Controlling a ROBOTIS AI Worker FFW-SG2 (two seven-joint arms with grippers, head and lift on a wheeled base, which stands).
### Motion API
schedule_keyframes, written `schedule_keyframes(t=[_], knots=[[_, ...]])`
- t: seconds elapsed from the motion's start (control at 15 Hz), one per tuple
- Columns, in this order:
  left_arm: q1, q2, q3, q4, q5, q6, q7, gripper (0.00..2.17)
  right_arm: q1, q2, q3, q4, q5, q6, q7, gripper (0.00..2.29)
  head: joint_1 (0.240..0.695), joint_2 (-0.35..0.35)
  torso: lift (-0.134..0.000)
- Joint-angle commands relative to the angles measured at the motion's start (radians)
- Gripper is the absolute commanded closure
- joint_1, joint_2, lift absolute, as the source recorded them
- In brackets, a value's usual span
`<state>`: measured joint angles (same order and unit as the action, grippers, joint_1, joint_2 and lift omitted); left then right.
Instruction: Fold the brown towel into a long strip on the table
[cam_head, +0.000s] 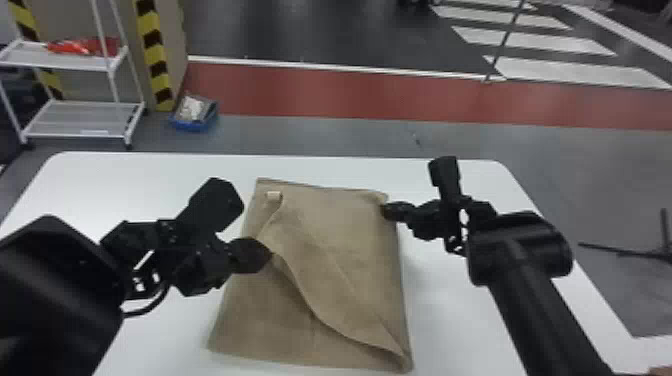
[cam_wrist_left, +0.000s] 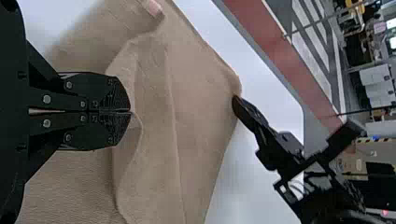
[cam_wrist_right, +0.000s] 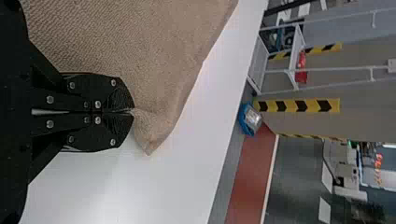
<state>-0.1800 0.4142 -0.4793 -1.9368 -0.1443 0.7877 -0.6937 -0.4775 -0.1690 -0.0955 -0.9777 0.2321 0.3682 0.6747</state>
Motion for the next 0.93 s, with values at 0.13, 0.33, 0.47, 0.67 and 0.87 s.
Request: schedule_keyframes(t=[0.13,0.33,0.47,0.67,0.87], knots=[[0.131,0.012,0.248,-0.086,0.006,0.006,0.002,2.15,0.183,-0.084,-0.141,-0.279,-0.111,0.128,0.0,1.48,0.695,-0.209,-0.1],[0.152,0.011,0.346,-0.083,0.031,0.006,0.014,2.15,0.421,-0.096,-0.299,-0.536,-0.18,0.223,-0.001,1.48,0.695,-0.212,-0.1],[0.195,0.009,0.439,-0.091,0.051,0.006,0.017,2.15,0.591,-0.089,-0.354,-0.693,-0.241,0.257,-0.034,1.48,0.695,-0.237,-0.1],[0.278,-0.008,0.547,-0.119,0.058,0.003,0.028,2.15,0.777,-0.049,-0.378,-0.855,-0.27,0.282,-0.08,1.39,0.695,-0.233,-0.1],[0.307,-0.017,0.551,-0.117,0.057,-0.006,0.03,2.15,0.902,-0.044,-0.354,-1.006,-0.255,0.324,-0.06,0.0,0.695,-0.193,-0.1]])
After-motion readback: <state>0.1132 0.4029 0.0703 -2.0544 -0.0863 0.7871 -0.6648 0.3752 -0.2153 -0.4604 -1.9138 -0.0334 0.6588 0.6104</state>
